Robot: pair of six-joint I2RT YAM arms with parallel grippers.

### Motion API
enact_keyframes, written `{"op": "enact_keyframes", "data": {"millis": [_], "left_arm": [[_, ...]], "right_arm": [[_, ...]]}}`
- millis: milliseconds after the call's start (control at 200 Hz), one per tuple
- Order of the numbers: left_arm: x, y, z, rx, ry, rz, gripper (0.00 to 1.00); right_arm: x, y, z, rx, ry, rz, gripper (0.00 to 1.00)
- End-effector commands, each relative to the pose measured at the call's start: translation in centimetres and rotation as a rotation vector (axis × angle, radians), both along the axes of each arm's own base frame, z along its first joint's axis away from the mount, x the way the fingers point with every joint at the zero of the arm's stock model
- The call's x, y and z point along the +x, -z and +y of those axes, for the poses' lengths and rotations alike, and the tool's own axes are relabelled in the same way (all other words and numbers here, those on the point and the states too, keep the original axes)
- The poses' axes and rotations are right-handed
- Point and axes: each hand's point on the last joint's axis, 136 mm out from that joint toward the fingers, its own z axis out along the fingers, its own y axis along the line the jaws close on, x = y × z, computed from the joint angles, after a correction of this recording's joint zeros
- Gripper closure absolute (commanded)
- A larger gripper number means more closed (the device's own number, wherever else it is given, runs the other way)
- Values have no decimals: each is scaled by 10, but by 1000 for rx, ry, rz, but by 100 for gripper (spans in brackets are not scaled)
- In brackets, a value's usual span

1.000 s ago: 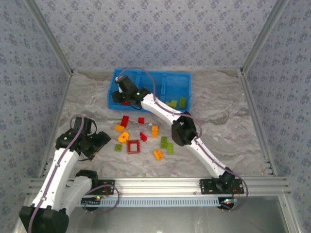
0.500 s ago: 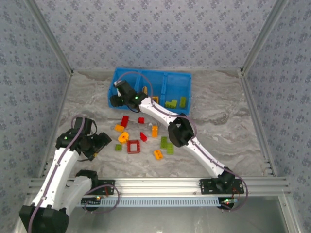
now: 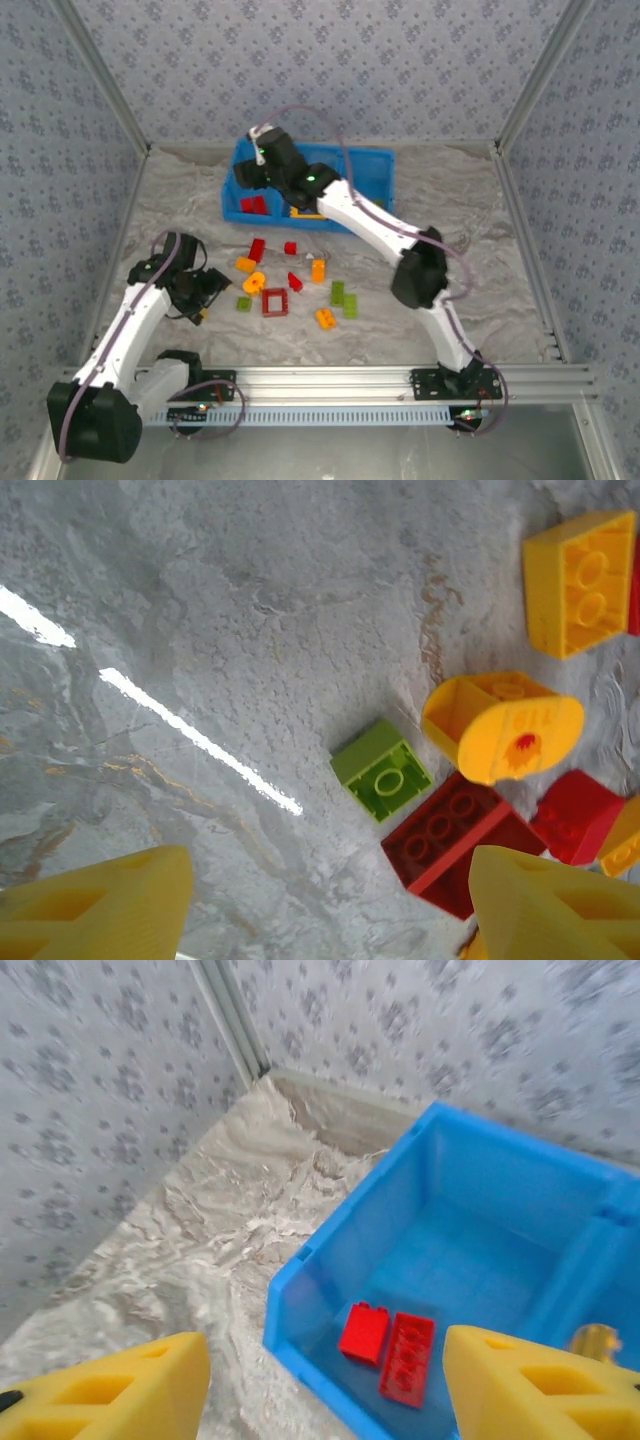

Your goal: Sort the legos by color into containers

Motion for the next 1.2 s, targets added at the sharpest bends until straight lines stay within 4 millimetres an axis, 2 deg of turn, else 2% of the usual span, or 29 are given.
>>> {"op": "enact_keyframes", "data": {"millis": [0,50,150,165,175,285,330,355,410,470,575,645,730,784,869,1029,1194], "left_arm": [[5,15,-2,-62,-206,52,27],[6,23,-2,-79,-284,74,27],[10,38,-3,-119,-439,105,27],[11,40,-4,-127,-457,106,27],[11,43,-4,-129,-470,111,27],[20,48,-5,-130,-526,127,27],[26,48,-6,-127,-524,127,27],[27,48,-6,-125,-525,134,27],[39,47,-10,-136,-519,110,27],[42,49,-14,-140,-520,123,26],[41,57,-25,-148,-518,164,26],[50,52,-17,-104,-505,129,26],[77,29,5,-5,-467,12,26],[95,20,11,8,-445,-40,25],[116,23,-1,-51,-408,-39,22],[144,33,-20,-95,-371,-8,18],[154,44,-32,-104,-340,58,21]], "right_arm": [[-21,-13,-35,-5,13,-52,33],[-38,-8,-49,-25,2,-35,32],[-79,20,-77,-56,-54,40,32],[-85,30,-80,-68,-66,60,32],[-89,27,-83,-64,-71,60,32],[-132,66,-109,-129,-123,139,31],[-145,75,-119,-143,-132,163,31],[-154,93,-128,-170,-129,199,31],[-166,103,-139,-177,-133,224,31],[-175,109,-149,-179,-129,242,31],[-180,110,-158,-185,-119,243,31],[-179,108,-161,-183,-113,239,30],[-179,107,-163,-179,-107,244,30],[-180,107,-162,-174,-109,250,30],[-181,108,-163,-174,-108,256,30],[-183,112,-167,-179,-102,266,30],[-185,110,-170,-182,-98,266,30]]}}
